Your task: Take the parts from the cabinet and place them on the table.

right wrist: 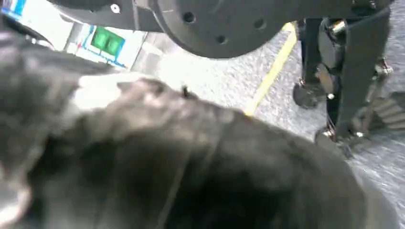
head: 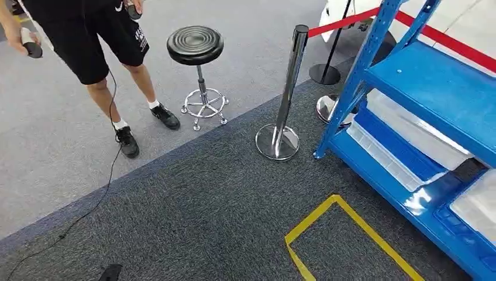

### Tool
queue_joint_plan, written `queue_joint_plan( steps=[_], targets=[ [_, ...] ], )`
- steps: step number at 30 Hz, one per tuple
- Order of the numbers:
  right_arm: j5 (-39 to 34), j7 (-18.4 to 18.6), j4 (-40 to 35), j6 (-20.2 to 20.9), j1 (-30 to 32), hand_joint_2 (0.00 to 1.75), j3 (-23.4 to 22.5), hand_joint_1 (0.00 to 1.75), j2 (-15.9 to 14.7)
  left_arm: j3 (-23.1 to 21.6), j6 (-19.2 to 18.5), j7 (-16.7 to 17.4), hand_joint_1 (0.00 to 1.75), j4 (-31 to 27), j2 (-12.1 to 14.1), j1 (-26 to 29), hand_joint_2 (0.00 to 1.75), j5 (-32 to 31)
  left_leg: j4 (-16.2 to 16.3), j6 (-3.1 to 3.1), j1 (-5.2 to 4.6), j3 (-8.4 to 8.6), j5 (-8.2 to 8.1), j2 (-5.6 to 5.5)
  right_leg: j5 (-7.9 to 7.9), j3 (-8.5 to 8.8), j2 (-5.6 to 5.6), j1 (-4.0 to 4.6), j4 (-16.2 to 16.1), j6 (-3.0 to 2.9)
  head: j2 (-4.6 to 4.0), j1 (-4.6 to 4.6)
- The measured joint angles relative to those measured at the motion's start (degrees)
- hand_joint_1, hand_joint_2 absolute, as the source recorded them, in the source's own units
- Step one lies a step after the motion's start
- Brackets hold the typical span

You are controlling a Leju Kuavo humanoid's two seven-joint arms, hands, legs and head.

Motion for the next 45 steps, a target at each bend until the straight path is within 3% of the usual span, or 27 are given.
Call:
queue_joint_plan(
  steps=[1, 3, 5, 7, 8, 9, 13, 14, 16, 19, 20, 22, 23, 24, 25, 27, 29, 31, 32, 34, 35, 37, 38, 39, 40, 44, 45],
  targets=[
    [0.0, 0.04, -0.02, 0.0, -0.16, 0.0, -0.02, 0.0, -0.04, 0.0, -0.07, -0.07, 0.0, 0.0, 0.0, 0.16, 0.0, -0.04, -0.07, 0.13, -0.09, 0.07, 0.05, 0.93, -2.36, -1.81, -2.16, -0.07, 3.57, 0.2, 0.0, 0.15],
    [0.0, 0.0, -0.02, 0.0, -0.35, 0.0, -0.15, 0.0, -0.04, 0.0, -0.46, -0.07, 0.0, 0.04, 0.0, 0.38, 0.0, -0.07, 0.05, 0.16, -0.3, 0.06, -0.18, 2.7, -6.27, -6.06, -3.41, -0.37, 12.25, 0.59, 0.0, 0.13],
    [0.0, -0.17, -0.02, 0.0, -0.33, 0.0, -0.35, 0.0, -0.07, 0.0, -0.7, -0.13, 0.0, 0.04, 0.04, 0.24, 0.0, -0.04, 0.24, 0.11, -0.32, 0.13, -0.48, 4.2, -6.04, -7.45, -3.67, -0.65, 15.1, 0.89, 0.0, 0.13],
    [0.0, -0.42, -0.02, 0.0, -0.22, 0.0, -0.55, 0.0, -0.2, 0.0, -0.72, -0.22, 0.0, 0.04, 0.04, 0.13, 0.0, 0.0, 0.4, -0.19, -0.29, 0.57, -0.93, 5.5, -1.31, -3.21, -4.31, -0.83, 7.28, 0.96, 0.0, 0.17],
    [0.0, -0.44, -0.02, 0.0, -0.19, 0.0, -0.59, 0.0, -0.26, 0.0, -0.72, -0.24, 0.0, 0.07, 0.04, 0.11, 0.0, 0.0, 0.45, -0.41, -0.3, 0.91, -1.16, 5.98, 0.99, -0.14, -5.6, -0.76, 1.74, 0.79, 0.0, 0.17],
    [0.0, -0.48, -0.02, 0.02, -0.34, 0.0, -0.63, 0.0, -0.35, 0.0, -0.72, -0.24, 0.0, 0.07, 0.04, 0.12, 0.0, 0.0, 0.5, -0.76, -0.39, 1.19, -1.4, 6.51, 0.54, 1.38, -8.35, -0.32, -1.59, 0.16, 0.0, 0.17],
    [0.0, -0.57, -0.02, 0.02, -0.29, 0.0, -0.79, 0.0, -0.48, 0.0, -0.72, -0.24, 0.0, 0.09, 0.04, -0.25, 0.0, 0.02, 0.36, -2.06, -0.69, 1.87, -1.86, 8.43, 0.86, 0.98, -6.33, 0.31, -1.37, -1.08, 0.0, 0.11],
    [0.0, -0.57, -0.02, 0.0, -0.33, 0.0, -0.79, 0.0, -0.48, 0.0, -0.72, -0.24, 0.0, 0.11, 0.0, -0.37, 0.0, 0.07, 0.55, -2.47, -0.58, 1.77, -2.34, 8.46, 1.28, 1.48, -5.62, -0.41, -2.12, -1.74, 0.0, 0.06],
    [0.07, -0.57, -0.02, -0.07, -0.44, 0.0, -0.79, 0.0, -0.46, 0.0, -0.7, -0.39, 0.0, 0.11, 0.04, -0.34, 0.0, 0.2, 4.75, -2.75, -0.2, 0.32, -5.26, 3.81, 1.51, 1.61, -4.83, -0.35, -2.44, -2.47, 0.0, -0.11],
    [0.39, -0.59, -0.02, -0.04, -0.52, 0.0, -0.79, 0.0, -0.46, 0.0, -0.7, -0.41, 0.0, 0.11, 0.26, 0.07, 0.0, 0.24, 16.96, -3.01, -0.18, -5.86, -10.39, 2.29, 1.6, 1.36, -2.7, -0.23, -2.36, -2.69, 0.0, -0.09],
    [0.48, -0.59, -0.02, -0.04, -0.44, 0.0, -0.79, 0.0, -0.48, 0.0, -0.7, -0.37, 0.0, 0.13, 0.26, 0.17, 0.0, 0.26, 17.82, -3.0, -0.18, -6.53, -9.75, 2.29, 1.6, 1.38, -1.91, -0.21, -2.24, -2.69, 0.0, -0.09],
    [0.68, -0.59, -0.02, -0.02, -0.43, 0.0, -0.79, 0.0, -0.48, 0.0, -0.7, -0.35, 0.0, 0.11, 0.26, 0.15, 0.0, 0.31, 12.29, -2.86, -0.13, -4.52, -4.98, 2.01, 1.45, 1.42, -0.34, -0.22, -1.83, -2.6, 0.0, -0.09],
    [0.72, -0.59, -0.02, -0.02, -0.46, 0.0, -0.79, 0.0, -0.48, 0.0, -0.7, -0.35, 0.0, 0.11, 0.28, 0.11, 0.0, 0.33, 7.65, -2.72, -0.08, -2.58, -2.24, 1.25, 1.31, 1.38, 0.41, -0.26, -1.51, -2.4, 0.0, -0.09],
    [0.74, -0.59, -0.02, -0.02, -0.45, 0.0, -0.79, 0.0, -0.46, 0.0, -0.7, -0.31, 0.0, 0.11, 0.35, 0.13, 0.0, 0.35, 3.23, -2.43, -0.04, -0.85, -0.67, -0.94, 1.1, 1.16, 1.08, -0.36, -1.17, -2.12, 0.0, -0.07],
    [0.81, -0.59, -0.02, 0.0, -0.61, 0.0, -0.77, 0.0, -0.46, 0.0, -0.72, -0.22, 0.0, 0.15, 0.39, 0.22, 0.0, 0.37, 1.93, -2.33, 0.04, -0.43, -1.58, -2.34, 0.91, 0.78, 1.64, -0.02, -0.54, -1.76, 0.0, -0.05],
    [0.83, -0.59, -0.02, 0.0, -0.36, 0.0, -0.77, 0.0, -0.46, -0.02, -0.72, -0.22, 0.0, 0.17, 0.39, 0.03, 0.0, 0.39, 2.09, -2.12, -0.3, -0.63, -1.59, -1.29, 1.21, 0.33, 2.76, -0.33, -0.73, -1.0, 0.0, 0.0],
    [0.83, -0.59, -0.02, -0.02, 0.12, 0.0, -0.77, 0.0, -0.48, 0.0, -0.72, -0.17, 0.0, 0.17, 0.37, -0.17, 0.0, 0.39, 1.48, -1.21, -0.03, -0.21, -1.01, -0.28, 1.58, 0.15, 3.83, -0.37, -1.05, -0.11, 0.0, 0.0],
    [0.94, -0.57, 0.04, 0.02, 0.08, 0.0, -0.76, 0.0, -0.48, 0.0, -0.72, -0.09, 0.0, 0.22, 0.24, -0.15, 0.0, 0.39, 0.81, -0.27, 0.01, 0.06, -0.48, 1.27, -1.04, -1.08, -1.39, -0.34, 2.16, 0.28, 0.0, 0.46],
    [1.05, -0.57, 0.04, 0.0, -0.11, 0.0, -0.77, 0.0, -0.48, 0.0, -0.72, -0.02, 0.0, 0.22, 0.24, 0.01, 0.0, 0.39, 0.81, -0.17, -0.15, -0.04, -0.48, 2.02, -3.49, -3.12, -2.68, -0.44, 6.4, 0.58, 0.0, 0.55],
    [1.12, -0.57, 0.04, 0.0, -0.25, 0.0, -0.74, 0.0, -0.48, 0.02, -0.76, 0.13, 0.0, 0.22, 0.24, 0.2, 0.0, 0.42, 0.87, -0.07, -0.33, -0.14, -0.61, 3.61, -6.85, -7.07, -3.48, -0.68, 14.57, 0.96, 0.0, 0.52],
    [1.27, -0.57, 0.04, 0.0, -0.24, 0.0, -0.74, 0.0, -0.48, 0.02, -0.76, 0.13, 0.0, 0.22, 0.26, 0.18, 0.0, 0.42, 0.9, -0.07, -0.34, -0.13, -0.67, 4.33, -6.82, -7.85, -3.65, -0.72, 16.28, 1.06, 0.0, 0.55],
    [1.44, -0.57, 0.04, 0.0, -0.17, 0.0, -0.74, 0.0, -0.48, 0.02, -0.76, 0.13, 0.0, 0.22, 0.26, 0.04, 0.0, 0.42, 0.95, -0.24, -0.34, 0.07, -0.89, 5.48, -3.36, -5.3, -3.98, -0.73, 11.6, 1.03, 0.0, 0.54],
    [1.6, -0.57, 0.04, 0.0, -0.11, 0.0, -0.74, 0.0, -0.5, 0.02, -0.76, 0.15, 0.0, 0.22, 0.26, 0.0, 0.0, 0.42, 0.96, -0.37, -0.35, 0.32, -1.07, 6.04, -0.68, -2.06, -4.69, -0.65, 5.78, 0.73, 0.0, 0.57],
    [1.79, -0.59, 0.02, -0.02, -0.14, 0.0, -0.74, 0.0, -0.5, 0.02, -0.79, 0.2, 0.0, 0.22, 0.24, 0.01, 0.0, 0.41, 0.96, -0.58, -0.4, 0.62, -1.24, 6.61, 1.17, 0.93, -6.63, -0.38, 0.52, 0.23, 0.0, 0.57],
    [1.81, -0.59, 0.02, 0.0, -0.36, 0.0, -0.74, 0.0, -0.5, 0.02, -0.79, 0.22, 0.0, 0.24, 0.24, 0.02, 0.0, 0.42, 1.0, -0.94, -0.74, 0.74, -1.47, 7.11, 0.33, 1.57, -8.37, 0.34, -1.04, -0.42, 0.0, 0.52],
    [1.95, -0.77, 0.02, 0.0, -0.25, 0.0, -0.72, 0.0, -0.52, 0.02, -0.87, 0.35, 0.0, 0.28, 0.13, -0.43, 0.0, 0.33, 0.5, -2.29, -0.86, 1.58, -1.64, 9.13, 0.84, 1.18, -5.78, 0.55, -1.68, -1.72, 0.0, 0.5],
    [1.95, -0.76, 0.04, 0.0, -0.24, 0.0, -0.72, 0.0, -0.44, 0.04, -0.87, 0.39, 0.0, 0.28, 0.17, -0.52, 0.0, 0.33, 1.12, -2.64, -0.47, 1.55, -2.34, 7.95, 1.42, 1.97, -5.19, -0.28, -2.49, -2.23, 0.0, 0.48]
  ],
)
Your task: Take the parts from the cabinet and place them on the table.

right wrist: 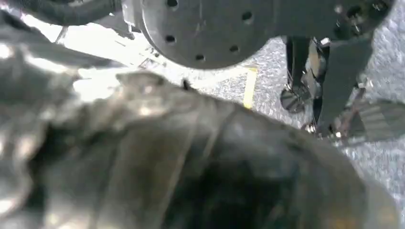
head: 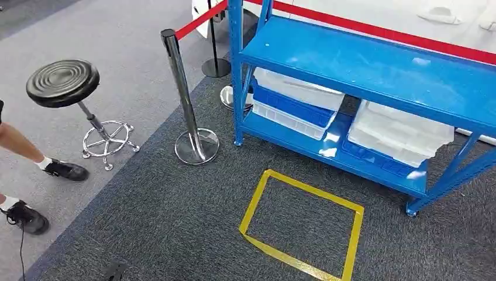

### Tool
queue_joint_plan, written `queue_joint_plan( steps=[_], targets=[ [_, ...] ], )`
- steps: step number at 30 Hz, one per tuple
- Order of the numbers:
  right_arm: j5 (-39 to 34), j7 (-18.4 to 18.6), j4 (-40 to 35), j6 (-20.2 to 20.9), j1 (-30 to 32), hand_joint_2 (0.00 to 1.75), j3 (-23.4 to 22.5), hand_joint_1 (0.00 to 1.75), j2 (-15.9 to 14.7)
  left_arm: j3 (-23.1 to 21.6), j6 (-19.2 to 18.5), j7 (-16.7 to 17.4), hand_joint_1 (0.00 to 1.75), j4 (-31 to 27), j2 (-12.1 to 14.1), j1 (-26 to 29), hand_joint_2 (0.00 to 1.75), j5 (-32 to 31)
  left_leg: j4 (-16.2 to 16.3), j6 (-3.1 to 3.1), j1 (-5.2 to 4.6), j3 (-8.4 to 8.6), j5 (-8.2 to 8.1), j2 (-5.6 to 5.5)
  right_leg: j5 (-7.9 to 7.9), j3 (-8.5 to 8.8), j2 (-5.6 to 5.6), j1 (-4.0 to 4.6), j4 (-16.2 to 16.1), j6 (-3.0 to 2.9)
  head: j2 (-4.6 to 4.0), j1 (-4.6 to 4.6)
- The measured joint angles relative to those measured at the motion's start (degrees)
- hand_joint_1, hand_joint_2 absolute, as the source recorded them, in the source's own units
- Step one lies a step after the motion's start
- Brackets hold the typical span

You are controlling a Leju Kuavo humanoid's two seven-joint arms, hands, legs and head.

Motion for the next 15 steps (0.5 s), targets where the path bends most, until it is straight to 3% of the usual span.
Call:
queue_joint_plan(
  steps=[1, 2, 4, 5, 6, 7, 9, 10, 11, 12, 13, 15],
  targets=[
    [0.0, 0.0, 0.0, 0.02, -0.15, 0.0, 0.0, 0.0, 0.02, 0.0, 0.02, 0.0, 0.0, 0.0, 0.02, 0.0, 0.0, -0.04, 2.19, -0.08, -0.01, -0.76, -1.76, -2.84, 0.2, 0.1, 0.48, -0.06, -0.31, -0.4, 0.0, -0.07],
    [0.0, 0.0, 0.0, 0.0, -0.25, 0.0, 0.0, 0.0, 0.02, -0.02, 0.02, -0.02, 0.0, 0.0, 0.02, 0.13, 0.0, -0.04, 5.87, -0.14, 0.04, -2.45, -4.06, -4.56, 0.26, -0.02, 0.95, -0.05, -0.31, -0.59, 0.0, -0.22],
    [0.02, 0.0, 0.0, 0.0, -0.25, 0.0, 0.02, 0.0, 0.02, 0.0, 0.0, 0.07, 0.0, 0.0, 0.13, 0.37, 0.0, -0.04, 14.39, -0.43, 0.07, -6.55, -7.89, -5.66, 0.24, -0.21, 2.26, -0.01, -0.25, -0.69, 0.0, -0.22],
    [0.02, 0.0, 0.0, 0.02, -0.21, 0.0, 0.02, 0.0, 0.02, 0.0, 0.0, 0.09, 0.0, 0.0, 0.17, 0.48, 0.0, -0.02, 16.71, -0.54, 0.08, -7.81, -8.08, -5.68, 0.24, -0.25, 3.09, 0.03, -0.15, -0.69, 0.0, -0.24],
    [0.02, -0.15, 0.0, 0.0, -0.22, 0.0, 0.02, 0.0, 0.02, 0.0, 0.0, 0.18, 0.0, 0.0, 0.15, 0.57, 0.0, 0.0, 16.27, -0.54, 0.11, -7.79, -6.92, -5.69, 0.22, -0.24, 3.63, 0.03, -0.02, -0.68, 0.0, -0.22],
    [0.09, -0.9, 0.0, -0.2, -0.2, 0.0, 0.0, 0.0, 0.02, 0.0, 0.0, 0.15, 0.0, 0.0, 0.18, 0.54, 0.0, 0.0, 13.24, -0.52, 0.17, -6.63, -4.32, -5.69, 0.1, -0.22, 4.16, 0.03, 0.22, -0.66, 0.0, -0.24],
    [0.33, -1.97, 0.0, -0.81, -0.03, 0.0, 0.02, 0.0, 0.07, 0.0, 0.0, -0.17, 0.0, 0.0, 0.29, 0.31, 0.0, 0.0, 3.73, -0.26, 0.23, -2.57, 1.16, -5.94, -0.31, -0.19, 5.0, -0.01, 0.9, -0.24, 0.0, -0.24],
    [0.48, -2.12, 0.02, -1.07, 0.05, 0.0, 0.0, 0.0, 0.07, -0.02, -0.02, -0.31, 0.0, 0.02, 0.33, 0.35, 0.0, -0.08, 1.31, 0.04, 0.2, -1.66, 0.89, -6.67, -0.51, -0.47, 5.18, 0.0, 1.21, 0.07, 0.0, -0.18],
    [0.52, -2.21, 0.02, -1.16, -0.09, 0.0, 0.02, 0.0, 0.07, -0.02, -0.09, -0.55, 0.0, 0.02, 0.31, 0.23, 0.0, -0.15, 0.33, 0.24, 0.01, -1.78, 0.82, -6.91, -0.72, -0.95, 5.45, 0.34, 1.95, 0.43, 0.0, -0.22],
    [0.59, -2.23, 0.02, -1.18, -0.1, 0.0, 0.02, 0.0, 0.04, -0.04, -0.28, -0.66, 0.0, 0.04, 0.31, 0.14, 0.0, -0.18, 0.2, 0.17, 0.24, -1.76, 1.09, -6.92, -0.9, -1.15, 5.34, 0.59, 2.13, 0.18, 0.0, -0.04],
    [0.66, -2.23, 0.02, -1.24, -0.04, 0.0, 0.02, 0.0, 0.0, -0.04, -0.39, -0.72, 0.0, 0.07, 0.29, 0.19, 0.0, -0.24, 0.32, 0.2, 0.12, -1.78, 1.05, -6.91, -0.69, -1.18, 5.33, 0.5, 1.94, -0.51, 0.0, -0.17],
    [0.68, -2.23, 0.04, -1.33, 0.09, 0.0, 0.02, 0.0, 0.02, -0.02, -0.55, -0.79, 0.0, 0.07, 0.31, 0.27, 0.0, -0.31, 0.36, 0.36, -0.04, -1.77, 1.14, -6.93, -0.6, -1.07, 5.28, 0.41, 1.71, -0.33, 0.0, -0.09]
  ],
)
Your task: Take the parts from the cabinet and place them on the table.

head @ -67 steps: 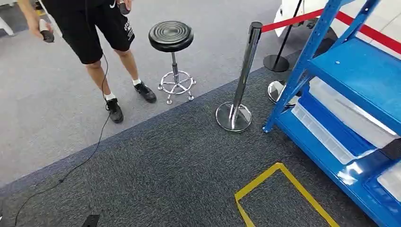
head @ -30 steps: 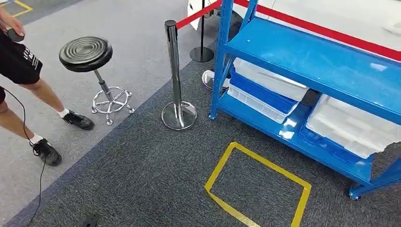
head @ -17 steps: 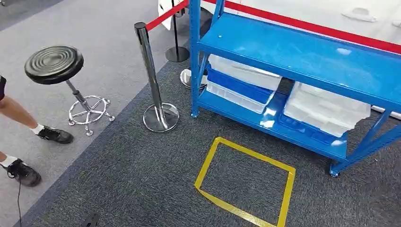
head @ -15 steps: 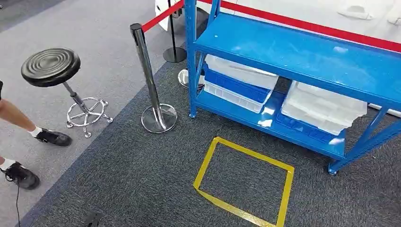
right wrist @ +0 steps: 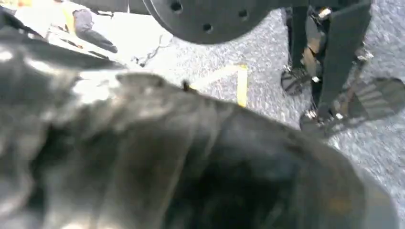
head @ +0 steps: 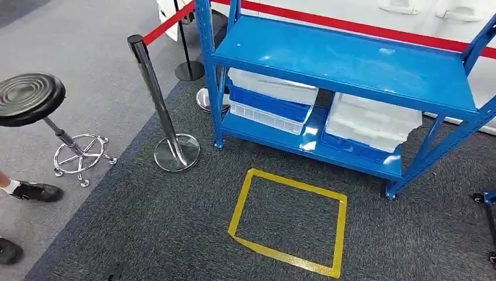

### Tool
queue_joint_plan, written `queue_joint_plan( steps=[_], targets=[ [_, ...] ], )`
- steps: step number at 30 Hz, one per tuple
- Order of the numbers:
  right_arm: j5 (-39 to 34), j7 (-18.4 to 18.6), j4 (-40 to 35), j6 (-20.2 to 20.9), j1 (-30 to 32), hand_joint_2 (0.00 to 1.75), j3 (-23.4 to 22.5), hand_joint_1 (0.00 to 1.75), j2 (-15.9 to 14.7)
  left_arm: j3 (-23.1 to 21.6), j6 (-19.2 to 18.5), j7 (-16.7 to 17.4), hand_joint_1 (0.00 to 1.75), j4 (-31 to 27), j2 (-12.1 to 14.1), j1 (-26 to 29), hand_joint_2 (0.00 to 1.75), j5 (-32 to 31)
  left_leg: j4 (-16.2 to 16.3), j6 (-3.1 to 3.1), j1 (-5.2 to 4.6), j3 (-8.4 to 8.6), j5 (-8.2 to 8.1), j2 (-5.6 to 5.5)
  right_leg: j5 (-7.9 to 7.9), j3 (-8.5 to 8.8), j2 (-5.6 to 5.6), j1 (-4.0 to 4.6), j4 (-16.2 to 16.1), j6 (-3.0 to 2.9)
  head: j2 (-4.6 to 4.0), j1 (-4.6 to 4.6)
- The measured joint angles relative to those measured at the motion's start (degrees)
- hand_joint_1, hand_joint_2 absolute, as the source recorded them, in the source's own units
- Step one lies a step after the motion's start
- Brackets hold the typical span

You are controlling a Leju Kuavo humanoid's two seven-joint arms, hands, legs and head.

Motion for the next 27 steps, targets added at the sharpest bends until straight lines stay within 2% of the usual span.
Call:
queue_joint_plan(
  steps=[4, 7, 8, 9, 10, 13, 14, 15, 16, 18, 19, 20, 21, 23, 24, 25, 26, 27],
  targets=[
    [0.0, 0.0, 0.09, -0.02, -0.15, 0.0, 0.0, 0.0, 0.04, 0.0, -0.24, -0.11, 0.0, 0.0, 0.0, -0.03, 0.0, -0.02, 0.0, 0.46, -0.19, 0.03, 0.0, -0.05, 0.12, 0.23, -0.03, -0.14, -0.3, 0.19, 0.0, 0.02],
    [0.0, -0.02, 0.09, -0.09, -0.18, 0.0, 0.0, 0.0, 0.02, 0.0, -0.24, -0.42, 0.0, 0.0, 0.0, -0.02, 0.0, -0.02, 0.05, 0.6, -0.22, 0.04, -0.07, -0.05, 0.2, 0.33, -0.03, -0.18, -0.52, 0.69, 0.0, 0.0],
    [0.0, 0.0, 0.09, -0.09, -0.18, 0.0, 0.0, 0.0, 0.02, 0.0, -0.24, -0.52, 0.0, 0.0, 0.0, -0.03, 0.0, 0.0, 0.38, 0.79, -0.44, -0.03, -0.17, -0.07, 0.35, 0.42, -0.01, -0.29, -0.84, 1.08, 0.0, 0.0],
    [0.0, 0.0, 0.11, -0.09, -0.16, 0.0, 0.0, 0.0, 0.04, 0.0, -0.22, -0.59, 0.0, 0.0, 0.07, -0.05, 0.0, 0.0, 0.38, 1.14, -0.57, -0.16, -0.2, -0.14, 0.34, 0.41, 0.0, -0.65, -0.86, 1.89, 0.0, -0.04],
    [0.0, 0.0, 0.13, -0.09, -0.15, 0.0, 0.0, 0.0, 0.07, 0.0, -0.22, -0.72, 0.0, 0.0, 0.09, -0.08, 0.0, 0.0, 0.43, 1.25, -0.58, -0.15, -0.21, -0.15, 0.35, 0.4, 0.02, -0.65, -0.86, 2.23, 0.0, 0.0],
    [0.0, 0.0, 0.2, -0.13, -0.15, 0.0, 0.0, 0.0, 0.13, 0.0, -0.22, -1.03, 0.0, 0.0, 0.13, -0.18, 0.0, 0.11, 0.14, 1.68, -0.67, -0.07, -0.1, -0.04, 0.38, 0.39, 0.17, -0.72, -1.13, 2.69, 0.0, -0.07],
    [0.0, 0.0, 0.17, -0.13, -0.18, 0.0, 0.0, 0.0, 0.09, 0.0, -0.22, -1.16, 0.0, 0.02, 0.09, -0.18, 0.0, 0.13, -1.01, 2.31, 0.31, 0.41, 0.54, 0.24, 0.17, 0.38, -0.12, -0.5, -0.73, 2.95, 0.0, -0.04],
    [0.0, -0.02, 0.2, -0.11, -0.17, 0.0, 0.0, 0.0, 0.11, 0.0, -0.22, -1.25, 0.0, 0.02, 0.09, -0.2, 0.0, 0.13, -1.43, 2.41, 0.09, 0.75, 0.67, 0.54, -0.56, -0.03, -1.74, -0.43, 0.52, 3.04, 0.0, 0.07],
    [0.0, -0.02, 0.2, -0.07, -0.25, 0.0, 0.0, 0.0, 0.11, 0.0, -0.22, -1.4, 0.0, 0.02, 0.09, -0.13, 0.0, 0.13, -1.54, 2.7, 0.11, 0.85, 0.76, 0.71, -2.45, -1.49, -2.73, -0.51, 3.4, 3.2, 0.0, 0.4],
    [0.0, -0.02, 0.2, -0.04, -0.31, 0.0, 0.0, 0.0, 0.11, 0.0, -0.22, -1.42, 0.0, 0.02, 0.09, 0.06, 0.0, 0.13, -1.53, 2.8, 0.07, 0.83, 0.64, 1.28, -6.65, -6.0, -3.32, -0.9, 12.22, 3.53, 0.0, 0.44],
    [0.0, -0.02, 0.2, -0.02, -0.29, 0.0, 0.0, 0.0, 0.11, 0.0, -0.22, -1.42, 0.0, 0.02, 0.09, 0.11, 0.0, 0.15, -1.51, 2.71, 0.09, 0.83, 0.55, 1.47, -7.44, -7.7, -3.43, -1.1, 15.34, 3.69, 0.0, 0.42],
    [0.0, -0.02, 0.2, -0.02, -0.27, 0.0, 0.02, 0.0, 0.11, 0.0, -0.22, -1.44, 0.0, 0.02, 0.09, 0.12, 0.0, 0.15, -1.45, 2.52, 0.17, 0.91, 0.42, 1.58, -6.81, -8.24, -3.51, -1.38, 16.02, 3.85, 0.0, 0.42],
    [0.0, -0.02, 0.2, -0.04, -0.22, 0.0, 0.02, 0.0, 0.11, 0.0, -0.22, -1.44, 0.0, 0.02, 0.09, 0.12, 0.0, 0.15, -1.4, 2.26, 0.28, 1.09, 0.24, 1.64, -4.88, -7.37, -3.69, -1.68, 13.99, 4.01, 0.0, 0.42],
    [0.02, -0.02, 0.2, -0.18, -0.2, 0.0, 0.0, 0.0, 0.09, 0.0, -0.28, -1.46, 0.0, 0.02, 0.09, 0.11, 0.0, 0.15, -1.16, 1.51, 0.61, 1.79, -0.45, 1.7, 0.46, -2.41, -4.17, -2.0, 4.35, 4.14, 0.0, 0.44],
    [0.02, -0.02, 0.2, -0.17, -0.22, 0.0, 0.0, 0.0, 0.07, 0.0, -0.31, -1.49, 0.0, 0.02, 0.09, 0.12, 0.0, 0.15, -1.06, 0.94, 0.65, 2.03, -0.87, 1.82, 1.0, -0.49, -4.66, -2.04, 0.25, 4.11, 0.0, 0.48],
    [0.02, -0.02, 0.22, -0.15, -0.27, 0.0, 0.0, 0.0, 0.09, 0.0, -0.28, -1.53, 0.0, 0.02, 0.11, 0.1, 0.0, 0.13, -0.84, 0.34, 0.3, 1.82, -1.27, 1.87, 0.09, 0.01, -4.72, -1.29, -0.26, 3.77, 0.0, 0.61],
    [0.02, -0.02, 0.2, -0.17, -0.41, 0.0, 0.0, 0.0, 0.09, 0.0, -0.28, -1.55, 0.0, 0.02, 0.15, 0.05, 0.0, 0.13, -0.99, -0.06, 0.33, 2.0, -1.35, 1.89, 0.01, -0.1, -4.44, -1.27, -0.09, 2.99, 0.0, 0.44],
    [0.02, -0.02, 0.2, -0.15, -0.38, 0.0, 0.02, 0.0, 0.09, 0.0, -0.31, -1.6, 0.0, 0.02, 0.17, -0.01, 0.0, 0.13, -1.19, -0.41, 0.29, 2.27, -1.51, 1.99, -0.26, -0.09, -4.35, -1.1, -0.05, 2.58, 0.0, 0.46]
  ],
)
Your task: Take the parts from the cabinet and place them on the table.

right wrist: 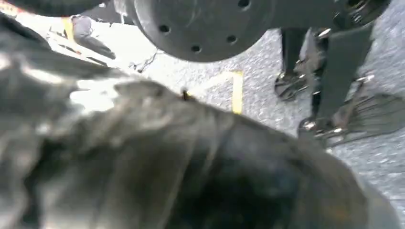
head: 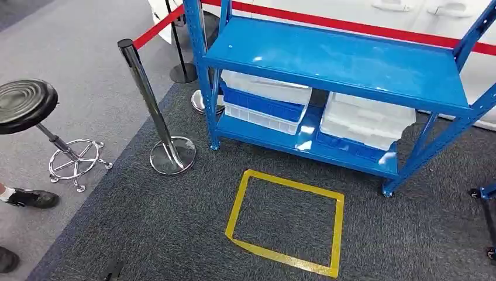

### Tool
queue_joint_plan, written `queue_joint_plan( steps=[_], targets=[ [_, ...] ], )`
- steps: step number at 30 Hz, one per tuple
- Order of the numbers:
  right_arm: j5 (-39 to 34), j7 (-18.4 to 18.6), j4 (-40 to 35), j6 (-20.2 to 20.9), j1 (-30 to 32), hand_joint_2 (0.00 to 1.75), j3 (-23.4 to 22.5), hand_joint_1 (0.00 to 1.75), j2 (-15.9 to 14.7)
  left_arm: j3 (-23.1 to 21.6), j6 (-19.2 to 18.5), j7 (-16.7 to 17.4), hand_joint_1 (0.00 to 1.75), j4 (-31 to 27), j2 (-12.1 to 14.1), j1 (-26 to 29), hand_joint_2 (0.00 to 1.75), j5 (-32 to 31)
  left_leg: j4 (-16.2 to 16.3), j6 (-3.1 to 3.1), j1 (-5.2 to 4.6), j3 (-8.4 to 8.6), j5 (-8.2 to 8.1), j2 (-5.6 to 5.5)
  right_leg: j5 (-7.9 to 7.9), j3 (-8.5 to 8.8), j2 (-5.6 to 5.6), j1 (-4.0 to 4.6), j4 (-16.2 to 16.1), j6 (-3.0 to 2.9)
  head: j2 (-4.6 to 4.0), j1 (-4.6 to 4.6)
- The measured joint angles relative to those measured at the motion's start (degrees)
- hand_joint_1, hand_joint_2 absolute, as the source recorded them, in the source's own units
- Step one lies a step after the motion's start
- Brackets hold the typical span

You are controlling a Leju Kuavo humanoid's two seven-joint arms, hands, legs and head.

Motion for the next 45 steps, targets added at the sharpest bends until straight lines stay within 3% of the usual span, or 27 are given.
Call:
queue_joint_plan(
  steps=[3, 4, 5, 7, 8, 9, 12, 13, 16, 18, 20, 22, 24, 25, 26, 29, 30, 32, 33, 35, 39, 40, 41, 42, 43, 44, 45],
  targets=[
    [0.0, 0.0, 0.02, 0.0, 0.05, 0.0, 0.0, 0.0, 0.04, 0.0, -0.04, -0.15, 0.0, 0.0, -0.09, -0.1, 0.0, 0.0, 0.92, -0.96, 0.47, 0.75, -0.91, -0.16, -0.25, 1.08, 0.33, -0.23, -0.7, -1.5, 0.0, 0.0],
    [0.02, 0.0, 0.02, 0.0, 0.09, 0.0, 0.0, 0.0, 0.07, 0.0, -0.04, -0.22, 0.0, 0.0, -0.11, -0.14, 0.0, 0.0, 3.69, -0.97, 0.47, -0.68, -2.36, -0.38, -0.48, 1.45, 0.31, -0.15, -0.81, -1.97, 0.0, -0.21],
    [0.07, 0.0, 0.02, 0.0, 0.06, 0.0, 0.0, 0.0, 0.07, 0.0, -0.02, -0.24, 0.0, 0.0, -0.02, -0.11, 0.0, 0.0, 9.02, -1.01, 0.45, -3.66, -4.92, -0.6, -0.73, 1.67, 0.3, -0.06, -0.79, -2.37, 0.0, -0.18],
    [0.13, 0.0, 0.02, 0.0, 0.06, 0.0, 0.0, 0.0, 0.07, 0.0, -0.02, -0.24, 0.0, 0.0, 0.09, 0.08, 0.0, 0.0, 17.99, -1.09, 0.31, -9.27, -7.7, -0.72, -1.3, 2.13, 0.55, 0.22, -0.76, -2.81, 0.0, -0.2],
    [0.13, 0.0, 0.02, 0.0, 0.08, 0.0, -0.02, 0.0, 0.07, 0.0, -0.02, -0.24, 0.0, 0.0, 0.09, 0.15, 0.0, 0.0, 19.65, -1.03, 0.31, -10.98, -6.94, -0.72, -1.67, 2.57, 0.79, 0.36, -0.74, -2.81, 0.0, -0.2],
    [0.13, 0.0, 0.02, 0.0, 0.09, 0.0, -0.02, 0.0, 0.07, 0.0, -0.02, -0.24, 0.0, 0.0, 0.07, 0.32, 0.0, 0.0, 18.32, -0.82, 0.3, -11.12, -4.83, -0.72, -2.1, 3.18, 1.01, 0.47, -0.74, -2.77, 0.0, -0.2],
    [0.15, 0.0, 0.02, 0.0, 0.12, 0.0, -0.02, 0.0, 0.09, 0.0, -0.02, -0.26, 0.0, 0.0, 0.09, 0.38, 0.0, 0.0, 4.96, 0.36, 0.0, -6.68, 4.7, -0.85, -3.73, 5.44, 1.37, 0.7, -0.72, -2.45, 0.0, -0.22],
    [0.15, 0.0, 0.13, 0.02, 0.28, 0.0, -0.02, 0.0, 0.33, 0.0, -0.04, -0.26, 0.0, 0.0, 0.29, 0.57, 0.0, 0.0, 3.64, 0.94, -0.51, -5.88, 4.08, -1.08, -4.25, 5.19, 1.38, 0.76, -0.72, -2.13, 0.0, -0.04],
    [0.15, -0.02, 0.11, 0.05, 0.03, 0.0, -0.02, 0.0, 0.42, -0.02, -0.04, -0.28, 0.0, 0.0, 0.28, 0.46, 0.0, 0.0, 2.37, 1.02, -0.51, -5.45, 3.68, -0.97, -4.56, 5.16, 1.56, 0.99, -0.5, -1.72, 0.0, 0.28],
    [0.15, -0.13, 0.07, 0.05, -0.07, 0.0, -0.02, 0.0, 0.33, -0.02, -0.2, -0.33, 0.0, 0.02, 0.24, 0.29, 0.0, -0.11, 1.42, 1.8, -0.44, -4.51, 3.14, -1.01, -4.22, 6.43, 1.45, 0.91, -0.94, -0.66, 0.0, 0.13],
    [0.18, -0.17, 0.09, 0.05, -0.03, 0.0, 0.0, 0.0, 0.35, -0.02, -0.66, -0.39, 0.0, 0.02, 0.24, 0.53, 0.0, -0.46, 0.35, 2.4, -0.14, -3.0, 3.0, -0.89, -5.37, 5.43, 0.99, 0.63, 1.89, -0.29, 0.0, 0.33],
    [0.18, -0.17, 0.09, 0.03, -0.06, 0.0, 0.0, 0.0, 0.39, -0.04, -1.16, -0.59, 0.0, 0.02, 0.44, 0.42, 0.0, -0.53, 0.25, 2.8, -0.17, -2.53, 2.48, -0.8, -8.1, -0.11, 0.92, 0.43, 10.45, 0.14, 0.0, 0.28],
    [0.17, -0.15, 0.09, -0.09, -0.04, 0.0, 0.0, 0.0, 0.37, -0.04, -1.16, -0.72, 0.0, 0.02, 0.5, 0.46, 0.0, -0.59, 0.25, 2.8, -0.2, -1.79, 1.65, -0.81, -10.52, -4.62, 0.86, 0.35, 15.69, 0.56, 0.0, 0.31],
    [0.17, -0.13, 0.09, -0.17, 0.0, 0.0, 0.0, 0.0, 0.37, -0.04, -1.16, -0.81, 0.0, 0.02, 0.52, 0.54, 0.0, -0.64, 0.25, 2.75, -0.19, -1.11, 1.14, -0.86, -9.74, -5.46, 0.78, 0.31, 15.32, 0.6, 0.0, 0.35],
    [0.17, -0.02, 0.09, -0.19, 0.11, 0.0, 0.0, 0.0, 0.37, -0.04, -1.16, -0.83, 0.0, 0.04, 0.52, 0.61, 0.0, -0.68, 0.25, 2.63, -0.18, -0.21, 0.53, -0.94, -7.43, -5.14, 0.62, 0.28, 12.56, 0.64, 0.0, 0.33],
    [0.22, 0.15, 0.11, -0.33, 0.69, 0.0, -0.02, 0.0, 0.28, -0.07, -1.16, -0.83, 0.0, 0.09, 0.52, 0.8, 0.0, -0.79, 0.2, 1.96, -0.22, 1.77, -1.25, -0.94, 2.78, -2.65, 0.11, 0.76, 0.77, -0.67, 0.0, 0.44],
    [0.28, 0.39, 0.11, -0.39, 0.57, 0.0, 0.0, 0.0, 0.26, -0.11, -1.2, -0.85, 0.0, 0.15, 0.52, 0.62, 0.0, -0.9, 0.33, 1.49, -0.42, 2.14, -1.65, -1.06, -0.03, -2.82, -0.07, 1.23, 0.91, -0.87, 0.0, 0.37],
    [0.31, 0.5, 0.09, -0.17, 0.27, 0.0, 0.0, 0.0, 0.28, -0.11, -1.22, -0.9, 0.0, 0.17, 0.57, 0.4, 0.0, -0.99, 0.74, 0.78, -0.52, 2.98, -2.13, -0.8, 0.98, -2.34, 0.25, 1.26, 0.55, -1.55, 0.0, 0.28],
    [0.33, 0.68, 0.09, -0.19, 0.32, 1.75, 0.0, 0.0, 0.28, -0.11, -1.18, -0.94, 0.0, 0.17, 0.57, 0.4, 0.0, -1.01, 0.65, 0.55, -0.58, 3.26, -1.95, -0.78, 0.71, -1.68, 0.38, 1.1, 0.56, -1.9, 0.0, 0.31],
    [0.44, 1.09, 0.09, 0.16, 0.27, 1.75, 0.0, 0.0, 0.33, -0.13, -1.2, -0.94, 0.0, 0.2, 0.57, 0.27, 0.0, -1.01, 4.18, 0.37, -0.32, 2.21, -2.48, -0.88, 0.35, 0.24, 0.35, 0.8, -0.17, -2.69, 0.0, 0.37],
    [1.53, 1.88, 0.09, 3.14, 0.24, 1.75, 0.0, 0.0, 0.33, -0.17, -1.05, -0.13, 0.0, 0.2, 0.87, 0.36, 0.0, -1.2, 16.93, -0.44, -0.27, -7.02, -8.61, -0.9, -1.1, 1.57, 0.68, 0.86, -0.16, -3.29, 0.0, 0.2],
    [1.97, 2.1, 0.09, 4.09, 0.24, 1.75, 0.09, 0.0, 0.31, -0.18, -1.07, 0.07, 0.0, 0.2, 0.96, 0.43, 0.0, -1.27, 16.91, -0.46, -0.24, -8.08, -8.5, -0.9, -1.54, 2.15, 0.85, 0.85, -0.15, -3.25, 0.0, 0.2],
    [2.36, 2.27, 0.09, 4.74, 0.24, 1.75, 0.26, 0.0, 0.31, -0.17, -1.09, 0.2, 0.0, 0.22, 1.03, 0.55, 0.0, -1.38, 14.57, -0.54, -0.18, -8.18, -6.51, -0.89, -2.14, 2.95, 1.01, 0.84, -0.14, -3.09, 0.0, 0.2],
    [2.47, 2.32, 0.09, 4.98, 0.22, 0.0, 0.44, 0.0, 0.31, -0.18, -1.09, 0.2, 0.0, 0.22, 1.07, 0.54, 0.0, -1.4, 10.96, -0.58, -0.14, -7.48, -3.47, -0.89, -2.7, 3.77, 1.04, 0.82, -0.13, -2.91, 0.0, 0.2],
    [2.49, 2.4, 0.09, 5.18, 0.22, 0.0, 0.53, 0.0, 0.31, -0.2, -1.09, 0.2, 0.0, 0.22, 1.16, 0.55, 0.0, -1.42, 6.37, -0.42, -0.13, -6.47, 0.63, -0.88, -3.35, 4.63, 1.03, 0.8, -0.13, -2.67, 0.0, 0.22],
    [2.65, 2.45, 0.15, 5.49, 0.56, 1.75, 0.61, 0.0, 0.31, -0.22, -1.11, 0.17, 0.0, 0.22, 1.18, 0.76, 0.0, -1.42, 3.21, -0.11, -0.14, -6.17, 4.24, -0.86, -3.79, 4.51, 1.02, 0.8, -0.11, -2.35, 0.0, 0.22],
    [3.1, 2.45, 0.24, 5.94, 0.31, 1.75, 0.85, 0.0, 0.31, -0.28, -1.22, 0.18, 0.0, 0.28, 1.29, 0.8, 1.75, -1.36, 3.45, 0.0, -0.7, -6.71, 1.97, -0.82, -4.12, 5.15, 1.23, 0.95, 0.3, -1.98, 0.0, 0.41]
  ],
)
